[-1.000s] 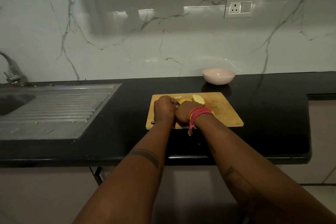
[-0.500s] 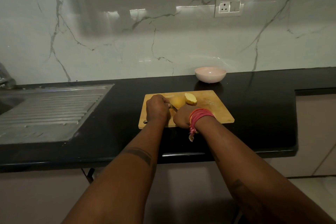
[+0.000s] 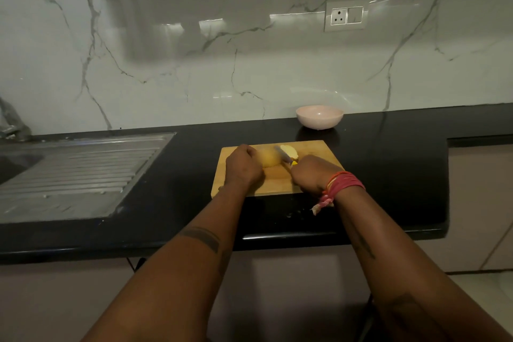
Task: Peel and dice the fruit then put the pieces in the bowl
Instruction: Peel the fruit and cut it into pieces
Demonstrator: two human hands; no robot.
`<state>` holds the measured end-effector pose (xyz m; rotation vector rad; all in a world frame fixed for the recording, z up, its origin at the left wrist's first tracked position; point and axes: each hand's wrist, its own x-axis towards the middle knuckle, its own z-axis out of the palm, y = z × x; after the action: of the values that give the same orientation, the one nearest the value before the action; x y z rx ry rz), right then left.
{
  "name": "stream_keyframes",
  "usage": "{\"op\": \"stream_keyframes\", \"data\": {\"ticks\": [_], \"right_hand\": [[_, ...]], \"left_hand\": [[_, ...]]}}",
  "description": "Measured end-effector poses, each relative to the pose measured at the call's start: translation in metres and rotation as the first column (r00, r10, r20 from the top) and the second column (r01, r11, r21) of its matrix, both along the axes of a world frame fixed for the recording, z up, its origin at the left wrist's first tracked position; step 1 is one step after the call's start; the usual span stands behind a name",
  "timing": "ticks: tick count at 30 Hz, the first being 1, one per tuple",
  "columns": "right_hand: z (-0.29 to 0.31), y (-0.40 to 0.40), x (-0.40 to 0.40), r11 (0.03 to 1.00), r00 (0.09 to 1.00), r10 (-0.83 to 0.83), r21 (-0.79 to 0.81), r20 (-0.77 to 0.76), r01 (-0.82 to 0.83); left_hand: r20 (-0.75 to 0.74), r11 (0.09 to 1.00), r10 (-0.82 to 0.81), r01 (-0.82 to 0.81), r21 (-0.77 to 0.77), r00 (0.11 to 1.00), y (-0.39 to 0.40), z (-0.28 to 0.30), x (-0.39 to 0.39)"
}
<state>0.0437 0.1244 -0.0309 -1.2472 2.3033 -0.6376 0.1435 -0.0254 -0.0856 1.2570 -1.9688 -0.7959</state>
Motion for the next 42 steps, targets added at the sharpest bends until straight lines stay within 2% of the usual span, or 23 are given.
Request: {"op": "stream_keyframes", "data": {"ticks": [2,5,7,10,13,17,21,26,31,38,42], "right_hand": [[-0.001,-0.002,-0.007,0.998,0.999,-0.040,-0.042,0.017,0.041],[-0.006,-0.005,-0.016,0.990,0.994,-0.098,-0.096,0.040,0.101],[-0.008,-0.007,-0.021,0.991,0.993,-0.110,-0.076,0.050,0.114],[-0.009,-0.008,-0.030,0.990,0.988,-0.131,-0.048,0.082,0.136],[-0.013,-0.008,-0.039,0.990,0.987,-0.135,-0.023,0.090,0.138],[-0.013,-0.008,-0.048,0.992,0.988,-0.125,0.003,0.089,0.125],[-0.014,0.000,-0.058,0.981,0.973,-0.189,-0.019,0.131,0.193],[-0.016,0.013,-0.059,0.974,0.970,-0.213,-0.049,0.115,0.220],[-0.014,0.016,-0.051,0.975,0.970,-0.222,0.032,0.099,0.220],[-0.009,0.026,-0.044,0.977,0.976,-0.211,0.034,0.047,0.209],[-0.008,0.039,-0.041,0.978,0.978,-0.209,-0.021,0.009,0.209]], "left_hand": [[0.035,0.998,-0.022,0.025,-0.058,0.999,0.006,-0.002,-0.008],[0.227,0.965,-0.013,0.072,-0.251,0.974,0.018,-0.003,-0.020],[0.307,0.932,0.000,0.112,-0.346,0.952,0.023,-0.001,-0.028],[0.412,0.919,0.017,0.149,-0.366,0.911,0.023,0.000,-0.041],[0.506,0.939,0.049,0.133,-0.317,0.861,0.021,0.004,-0.057],[0.477,0.944,-0.009,0.164,-0.284,0.879,0.028,0.005,-0.075],[0.472,0.890,-0.119,0.305,-0.340,0.873,0.037,0.004,-0.080],[0.478,0.840,-0.151,0.367,-0.400,0.865,0.036,0.005,-0.076],[0.525,0.752,-0.245,0.501,-0.428,0.815,0.040,0.002,-0.071],[0.512,0.744,-0.275,0.517,-0.422,0.814,0.045,-0.008,-0.064],[0.449,0.769,-0.302,0.493,-0.407,0.841,0.049,-0.009,-0.067]]}}
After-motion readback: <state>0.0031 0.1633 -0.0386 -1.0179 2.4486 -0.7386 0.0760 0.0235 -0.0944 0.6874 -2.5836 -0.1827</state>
